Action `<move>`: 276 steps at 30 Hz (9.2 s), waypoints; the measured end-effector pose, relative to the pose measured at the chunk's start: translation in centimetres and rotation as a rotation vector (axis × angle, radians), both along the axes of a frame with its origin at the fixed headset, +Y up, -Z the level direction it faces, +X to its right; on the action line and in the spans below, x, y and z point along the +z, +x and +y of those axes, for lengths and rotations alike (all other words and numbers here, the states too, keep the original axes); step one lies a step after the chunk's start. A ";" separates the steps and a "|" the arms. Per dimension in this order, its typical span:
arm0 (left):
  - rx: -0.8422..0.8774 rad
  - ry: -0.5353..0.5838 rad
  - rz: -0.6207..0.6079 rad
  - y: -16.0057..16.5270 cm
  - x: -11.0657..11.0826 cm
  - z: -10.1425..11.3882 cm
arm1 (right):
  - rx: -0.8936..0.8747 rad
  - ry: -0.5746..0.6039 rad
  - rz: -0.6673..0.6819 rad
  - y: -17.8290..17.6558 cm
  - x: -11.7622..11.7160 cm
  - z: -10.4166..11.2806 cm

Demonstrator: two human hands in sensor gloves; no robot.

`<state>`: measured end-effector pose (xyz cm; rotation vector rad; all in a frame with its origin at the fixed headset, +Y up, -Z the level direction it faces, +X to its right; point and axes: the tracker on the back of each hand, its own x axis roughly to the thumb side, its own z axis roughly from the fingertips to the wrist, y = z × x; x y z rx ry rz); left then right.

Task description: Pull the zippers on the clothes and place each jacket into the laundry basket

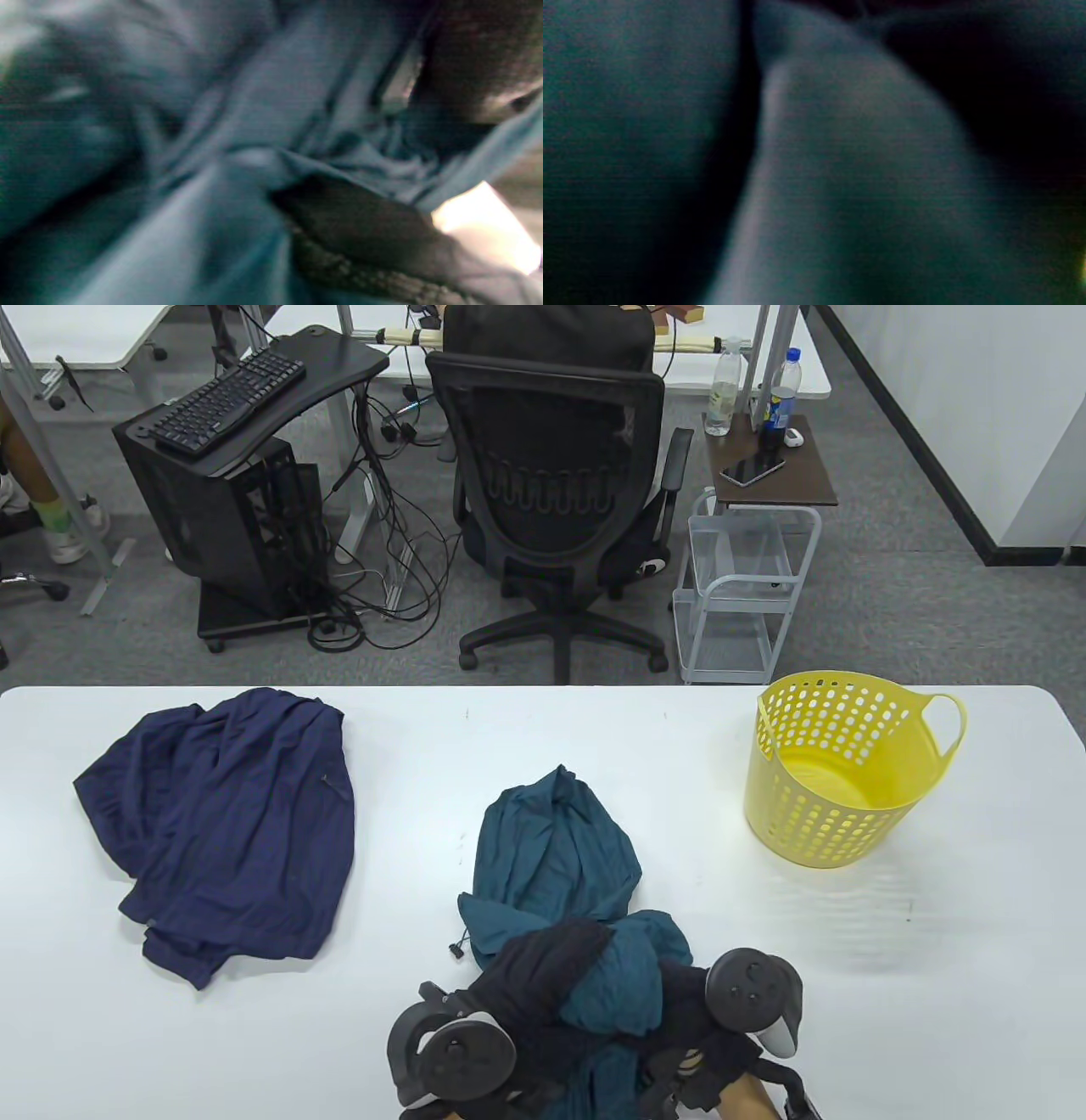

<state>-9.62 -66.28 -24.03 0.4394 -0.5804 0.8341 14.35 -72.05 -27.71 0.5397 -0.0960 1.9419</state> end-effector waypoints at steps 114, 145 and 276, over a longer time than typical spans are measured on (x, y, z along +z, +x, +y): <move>0.534 -1.325 -0.574 1.8 -4.3 -12.0 | 0.635 0.239 -0.117 -0.7 0.8 0.5; -0.476 -0.663 0.394 -4.7 -7.0 -7.9 | 0.449 0.342 -1.047 15.8 -7.8 16.5; -0.459 -0.524 0.949 -27.7 -13.9 3.3 | 0.763 0.001 -0.430 2.5 -0.8 -3.4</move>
